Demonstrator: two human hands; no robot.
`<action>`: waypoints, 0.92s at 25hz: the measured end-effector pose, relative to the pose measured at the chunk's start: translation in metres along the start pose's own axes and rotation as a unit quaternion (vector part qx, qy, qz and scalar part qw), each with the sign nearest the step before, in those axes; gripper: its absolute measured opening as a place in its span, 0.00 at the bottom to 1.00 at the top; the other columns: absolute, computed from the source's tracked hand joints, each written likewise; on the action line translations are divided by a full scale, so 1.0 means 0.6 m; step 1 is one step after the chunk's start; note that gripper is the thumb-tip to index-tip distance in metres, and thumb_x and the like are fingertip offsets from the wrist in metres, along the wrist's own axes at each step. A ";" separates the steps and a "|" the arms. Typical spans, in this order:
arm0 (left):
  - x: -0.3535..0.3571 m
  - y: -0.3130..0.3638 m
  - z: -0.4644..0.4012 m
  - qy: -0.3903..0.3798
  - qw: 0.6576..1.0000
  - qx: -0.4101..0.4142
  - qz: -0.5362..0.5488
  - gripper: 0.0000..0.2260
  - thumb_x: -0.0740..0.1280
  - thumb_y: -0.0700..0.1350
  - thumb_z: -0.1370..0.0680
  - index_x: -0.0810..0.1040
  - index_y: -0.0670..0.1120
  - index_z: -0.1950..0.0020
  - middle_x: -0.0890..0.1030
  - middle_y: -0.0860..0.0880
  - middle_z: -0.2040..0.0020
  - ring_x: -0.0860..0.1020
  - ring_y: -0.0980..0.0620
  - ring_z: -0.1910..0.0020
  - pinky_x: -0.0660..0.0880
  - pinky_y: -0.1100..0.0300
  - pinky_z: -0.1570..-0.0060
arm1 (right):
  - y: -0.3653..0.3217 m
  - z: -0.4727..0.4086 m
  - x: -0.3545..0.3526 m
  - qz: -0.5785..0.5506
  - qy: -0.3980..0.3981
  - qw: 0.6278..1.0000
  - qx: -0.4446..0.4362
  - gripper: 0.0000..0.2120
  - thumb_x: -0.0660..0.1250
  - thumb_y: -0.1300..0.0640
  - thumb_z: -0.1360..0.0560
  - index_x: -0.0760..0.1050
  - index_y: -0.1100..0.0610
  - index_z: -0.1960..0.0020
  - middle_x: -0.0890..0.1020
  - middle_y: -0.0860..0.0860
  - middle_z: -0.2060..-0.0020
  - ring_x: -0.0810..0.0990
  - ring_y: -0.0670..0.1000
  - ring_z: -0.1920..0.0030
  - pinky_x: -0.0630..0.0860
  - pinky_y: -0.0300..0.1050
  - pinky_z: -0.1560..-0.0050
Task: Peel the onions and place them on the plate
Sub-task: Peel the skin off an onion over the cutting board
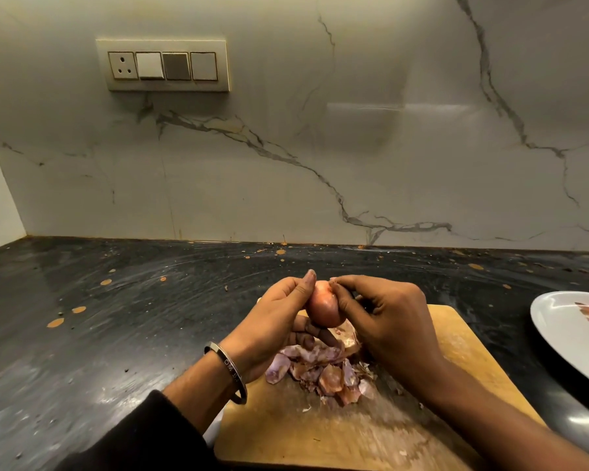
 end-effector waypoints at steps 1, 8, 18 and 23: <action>0.001 0.001 0.001 -0.001 1.000 -0.002 0.006 0.22 0.60 0.58 0.20 0.71 0.41 0.38 0.84 0.39 0.49 0.83 0.41 0.60 0.77 0.57 0.64 | -0.002 -0.002 -0.001 0.025 0.003 1.000 -0.011 0.08 0.72 0.58 0.23 0.84 0.56 0.45 0.87 0.48 0.55 0.85 0.47 0.58 0.82 0.50 0.60; 0.011 0.010 0.006 -0.027 0.998 0.025 0.052 0.18 0.62 0.54 0.22 0.76 0.47 0.37 0.84 0.41 0.47 0.83 0.39 0.59 0.77 0.60 0.67 | 0.028 0.002 0.017 -0.161 0.002 0.974 0.160 0.05 0.65 0.57 0.19 0.81 0.54 0.50 0.84 0.45 0.60 0.81 0.43 0.58 0.77 0.36 0.61; -0.022 0.021 0.005 0.076 0.996 0.047 0.019 0.16 0.53 0.50 0.15 0.79 0.47 0.40 0.83 0.40 0.50 0.79 0.47 0.65 0.69 0.56 0.64 | 0.003 -0.009 0.015 -0.019 -0.152 0.987 0.048 0.19 0.55 0.42 0.18 0.66 0.45 0.65 0.73 0.45 0.72 0.72 0.47 0.69 0.65 0.49 0.69; -0.027 0.020 0.006 0.105 0.994 0.022 0.021 0.18 0.55 0.57 0.17 0.78 0.46 0.41 0.82 0.39 0.50 0.76 0.46 0.61 0.69 0.55 0.61 | -0.004 -0.011 0.015 -0.059 -0.139 0.988 0.039 0.07 0.69 0.52 0.23 0.72 0.46 0.56 0.78 0.41 0.63 0.77 0.44 0.61 0.70 0.34 0.62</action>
Point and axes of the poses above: each hand's wrist, its own z-axis away from the middle knuckle, its own x-axis out of the palm, y = z × x, the point moved 5 cm from there along -z, towards the middle knuckle
